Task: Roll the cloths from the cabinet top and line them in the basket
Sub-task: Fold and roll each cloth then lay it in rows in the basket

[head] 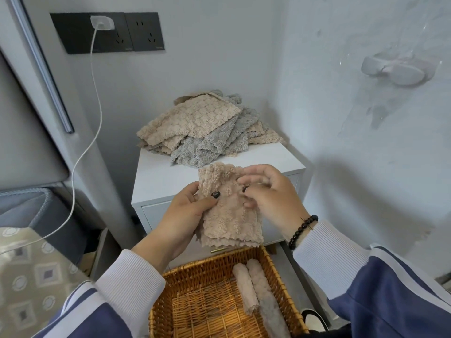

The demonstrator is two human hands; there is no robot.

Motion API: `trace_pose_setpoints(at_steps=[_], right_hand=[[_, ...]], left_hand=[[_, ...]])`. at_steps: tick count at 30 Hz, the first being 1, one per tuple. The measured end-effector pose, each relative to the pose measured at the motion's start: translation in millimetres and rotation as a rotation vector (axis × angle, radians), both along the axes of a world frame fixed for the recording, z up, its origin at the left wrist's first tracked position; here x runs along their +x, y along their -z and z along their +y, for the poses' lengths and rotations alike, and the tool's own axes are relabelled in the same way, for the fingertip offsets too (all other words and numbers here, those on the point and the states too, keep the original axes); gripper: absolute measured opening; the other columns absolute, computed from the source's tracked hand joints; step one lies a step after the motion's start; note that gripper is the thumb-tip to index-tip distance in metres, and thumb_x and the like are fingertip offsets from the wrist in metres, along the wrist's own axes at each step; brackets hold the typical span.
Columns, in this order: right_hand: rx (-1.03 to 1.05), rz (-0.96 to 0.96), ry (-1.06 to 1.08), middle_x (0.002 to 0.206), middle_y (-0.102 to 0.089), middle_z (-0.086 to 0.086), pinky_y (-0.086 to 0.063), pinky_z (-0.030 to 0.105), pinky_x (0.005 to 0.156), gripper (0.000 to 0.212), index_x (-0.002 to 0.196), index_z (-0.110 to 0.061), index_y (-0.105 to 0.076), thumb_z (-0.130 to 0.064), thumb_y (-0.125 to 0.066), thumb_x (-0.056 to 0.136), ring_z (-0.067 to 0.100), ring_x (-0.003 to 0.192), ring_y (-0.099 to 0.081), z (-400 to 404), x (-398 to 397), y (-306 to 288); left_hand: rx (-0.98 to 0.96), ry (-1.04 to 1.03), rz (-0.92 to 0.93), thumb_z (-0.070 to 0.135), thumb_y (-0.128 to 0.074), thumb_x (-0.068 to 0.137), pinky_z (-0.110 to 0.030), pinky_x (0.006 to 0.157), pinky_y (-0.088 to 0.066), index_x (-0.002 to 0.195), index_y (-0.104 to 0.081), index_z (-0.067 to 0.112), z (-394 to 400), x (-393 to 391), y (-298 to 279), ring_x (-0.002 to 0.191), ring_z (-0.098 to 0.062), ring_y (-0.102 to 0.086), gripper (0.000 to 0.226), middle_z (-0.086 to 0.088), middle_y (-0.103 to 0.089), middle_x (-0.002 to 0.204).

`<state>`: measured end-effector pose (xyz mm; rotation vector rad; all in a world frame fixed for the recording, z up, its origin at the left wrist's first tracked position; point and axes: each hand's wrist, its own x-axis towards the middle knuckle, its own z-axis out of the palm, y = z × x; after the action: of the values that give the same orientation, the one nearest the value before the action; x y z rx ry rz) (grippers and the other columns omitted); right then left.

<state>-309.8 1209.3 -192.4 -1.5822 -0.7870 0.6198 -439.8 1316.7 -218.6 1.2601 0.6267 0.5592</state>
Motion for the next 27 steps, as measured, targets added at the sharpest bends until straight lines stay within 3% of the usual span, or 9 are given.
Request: trace_pose_setpoints(at_steps=[3, 7, 9, 11, 14, 17, 20, 24, 27], right_hand=[[-0.110, -0.131, 0.161, 0.106, -0.057, -0.013, -0.049, 0.025, 0.077, 0.039, 0.116, -0.023, -0.050, -0.017, -0.068, 0.082, 0.007, 0.094, -0.060, 3, 9, 4], [-0.221, 0.241, 0.008, 0.108, -0.068, 0.000, -0.055, 0.034, 0.079, 0.060, 0.119, -0.011, -0.056, -0.039, -0.079, 0.071, 0.018, 0.094, -0.067, 8, 15, 9], [-0.190, 0.409, -0.101, 0.099, -0.074, 0.006, -0.058, 0.035, 0.075, 0.042, 0.113, -0.007, -0.065, -0.031, -0.075, 0.079, 0.021, 0.086, -0.071, 8, 15, 9], [-0.144, 0.422, -0.151, 0.095, -0.075, 0.009, -0.058, 0.042, 0.079, 0.030, 0.105, -0.007, -0.067, -0.022, -0.074, 0.081, 0.024, 0.084, -0.071, 6, 15, 7], [-0.215, 0.107, -0.156, 0.088, -0.074, 0.009, -0.060, 0.040, 0.070, 0.031, 0.099, -0.014, -0.065, -0.028, -0.079, 0.076, 0.021, 0.074, -0.070, 1, 16, 0], [-0.319, -0.199, -0.177, 0.096, -0.072, 0.009, -0.056, 0.038, 0.076, 0.035, 0.101, -0.019, -0.061, -0.031, -0.079, 0.075, 0.024, 0.082, -0.069, -2, 15, -5], [-0.355, -0.361, -0.251, 0.083, -0.061, 0.003, -0.042, 0.029, 0.060, 0.046, 0.108, -0.013, -0.058, -0.037, -0.079, 0.074, 0.016, 0.068, -0.055, -3, 11, -5], [-0.404, -0.485, -0.319, 0.074, -0.047, -0.004, -0.033, 0.025, 0.053, 0.036, 0.084, -0.020, -0.052, -0.039, -0.080, 0.072, 0.010, 0.058, -0.042, -2, 6, 1], [-0.398, -0.511, -0.397, 0.071, -0.043, 0.000, -0.028, 0.025, 0.055, 0.048, 0.089, -0.004, -0.057, -0.041, -0.082, 0.070, 0.011, 0.059, -0.038, -1, 4, 5]], left_hand=[[-0.057, -0.035, -0.052, -0.002, -0.047, 0.095, -0.032, 0.073, -0.059, 0.124, -0.058, 0.009, 0, -2, -7, 0.091, -0.025, -0.071, 0.033, -0.012, -0.073, 0.105], [-0.163, -0.070, -0.133, 0.000, -0.044, 0.095, -0.038, 0.080, -0.058, 0.122, -0.060, 0.009, 0, -4, -14, 0.100, -0.028, -0.069, 0.032, -0.012, -0.071, 0.111], [-0.183, -0.075, -0.140, 0.003, -0.044, 0.096, -0.041, 0.084, -0.056, 0.122, -0.060, 0.009, 0, -6, -16, 0.103, -0.029, -0.068, 0.031, -0.012, -0.070, 0.114], [-0.181, -0.080, -0.119, 0.006, -0.046, 0.094, -0.043, 0.088, -0.054, 0.122, -0.060, 0.007, 2, -10, -16, 0.105, -0.030, -0.067, 0.031, -0.013, -0.069, 0.115], [-0.150, -0.077, -0.088, 0.011, -0.059, 0.084, -0.042, 0.086, -0.052, 0.117, -0.062, 0.004, 9, -17, -15, 0.099, -0.029, -0.067, 0.034, -0.014, -0.069, 0.113], [-0.068, -0.039, -0.043, 0.019, -0.065, 0.069, -0.036, 0.072, -0.052, 0.115, -0.064, 0.007, 15, -25, -11, 0.090, -0.027, -0.065, 0.047, -0.015, -0.067, 0.108], [-0.019, 0.016, 0.026, 0.016, -0.071, 0.064, -0.035, 0.071, -0.058, 0.122, -0.062, 0.013, 19, -34, -8, 0.091, -0.025, -0.068, 0.058, -0.011, -0.070, 0.107], [0.093, 0.235, 0.184, 0.027, -0.085, 0.051, -0.034, 0.077, -0.059, 0.119, -0.064, 0.017, 19, -46, -9, 0.100, -0.027, -0.069, 0.072, -0.009, -0.071, 0.111], [0.147, 0.370, 0.289, 0.030, -0.084, 0.055, -0.031, 0.083, -0.057, 0.116, -0.066, 0.013, 17, -51, -12, 0.103, -0.026, -0.068, 0.066, -0.009, -0.072, 0.111]])
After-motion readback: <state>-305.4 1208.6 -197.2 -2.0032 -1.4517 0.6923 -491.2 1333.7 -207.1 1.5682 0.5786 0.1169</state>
